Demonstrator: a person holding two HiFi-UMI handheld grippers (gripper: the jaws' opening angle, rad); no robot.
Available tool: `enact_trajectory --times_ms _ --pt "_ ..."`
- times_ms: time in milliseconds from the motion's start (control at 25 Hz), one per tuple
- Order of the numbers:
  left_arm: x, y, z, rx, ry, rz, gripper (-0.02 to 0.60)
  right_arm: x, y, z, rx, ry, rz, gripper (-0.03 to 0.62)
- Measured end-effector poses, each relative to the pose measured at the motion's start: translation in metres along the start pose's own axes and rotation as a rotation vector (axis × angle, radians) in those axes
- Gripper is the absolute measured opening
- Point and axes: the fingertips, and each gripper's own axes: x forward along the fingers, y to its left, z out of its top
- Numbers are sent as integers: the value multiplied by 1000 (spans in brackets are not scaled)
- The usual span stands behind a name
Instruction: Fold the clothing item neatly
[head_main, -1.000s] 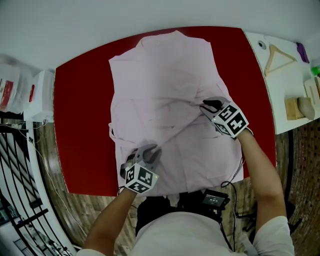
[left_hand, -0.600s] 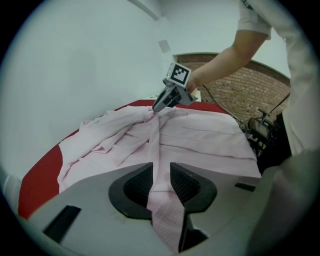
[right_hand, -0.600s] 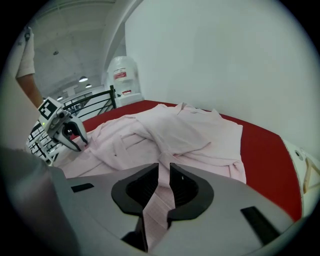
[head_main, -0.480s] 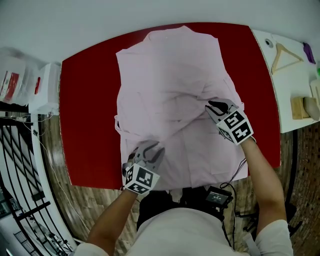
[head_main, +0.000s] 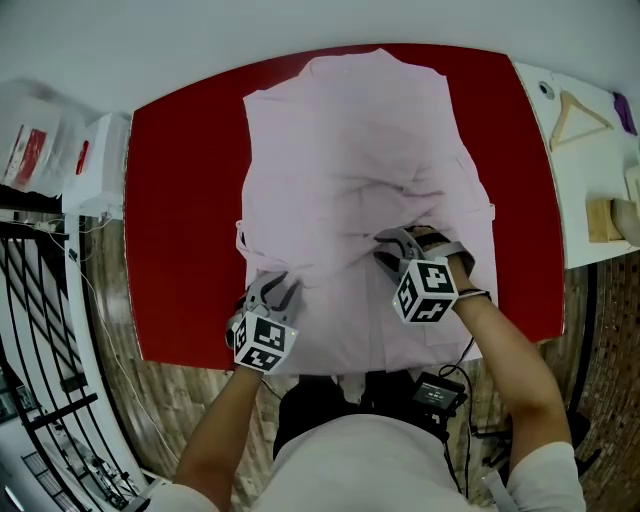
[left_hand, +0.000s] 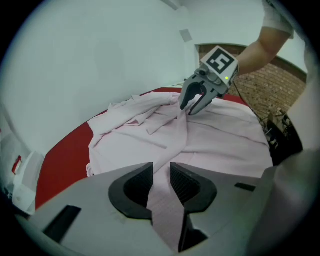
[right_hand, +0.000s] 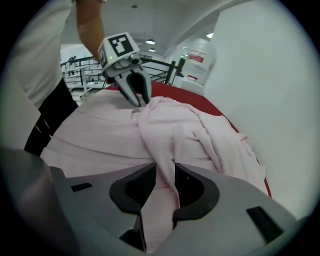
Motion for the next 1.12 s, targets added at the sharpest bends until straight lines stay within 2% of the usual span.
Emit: enact_trajectory --times_ms 80,160,200,280,320,640,880,1000,1120 --pt "3 8 -5 26 25 10 86 10 1 -6 -45 51 0 97" --pt "6 15 -10 46 48 19 86 15 -6 -13 -41 94 -14 95" --pt "7 18 -11 51 57 23 86 15 -9 -16 -21 106 -19 92" --pt "10 25 -10 53 59 31 86 13 -17 -19 31 107 -28 35" --pt "11 28 -7 54 54 38 86 10 -21 -20 53 101 -39 31" --pt "23 65 39 109 -5 107 84 -20 -71 -38 214 79 -221 23" --pt "44 78 62 137 -13 121 84 -30 -82 -71 321 132 -292 23" --pt "46 70 61 147 -13 103 84 -30 -77 -82 352 159 -289 23" --pt "50 61 48 153 20 79 84 -25 -65 -90 335 187 -257 23"
